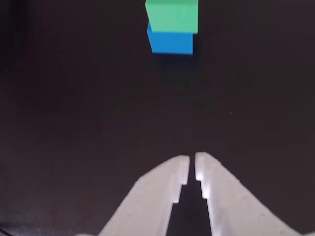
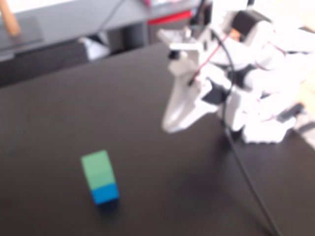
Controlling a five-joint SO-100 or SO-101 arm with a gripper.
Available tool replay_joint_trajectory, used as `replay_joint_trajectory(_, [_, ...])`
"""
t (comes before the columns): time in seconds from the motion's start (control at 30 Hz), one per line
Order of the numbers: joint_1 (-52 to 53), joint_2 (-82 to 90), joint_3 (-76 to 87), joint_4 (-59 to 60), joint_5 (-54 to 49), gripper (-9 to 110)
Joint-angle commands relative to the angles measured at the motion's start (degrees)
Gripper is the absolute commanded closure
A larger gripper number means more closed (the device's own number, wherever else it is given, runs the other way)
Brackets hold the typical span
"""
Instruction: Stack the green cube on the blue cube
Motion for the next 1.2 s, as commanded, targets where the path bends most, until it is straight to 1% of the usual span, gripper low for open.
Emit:
replay_joint_trajectory(0.0, [-0.35,0.44,3.43,-3.43,-0.35,101])
replay_joint_trajectory(0.2, [-0.35,0.44,11.51,-11.16,-1.32,101])
replay_joint_trajectory(0.4, [-0.26,0.44,17.75,-12.39,-3.69,101])
replay_joint_trajectory(0.6, [-0.18,0.44,17.75,-6.24,-6.94,99])
replay_joint_trajectory(0.73, [0.53,0.44,17.84,-1.49,-8.88,100])
replay_joint_trajectory(1.03, [5.89,0.44,17.84,5.27,-17.40,101])
replay_joint_trajectory(1.1, [6.42,0.44,17.84,5.98,-15.03,101])
replay_joint_trajectory(1.17, [7.56,0.44,17.84,5.98,-14.94,101])
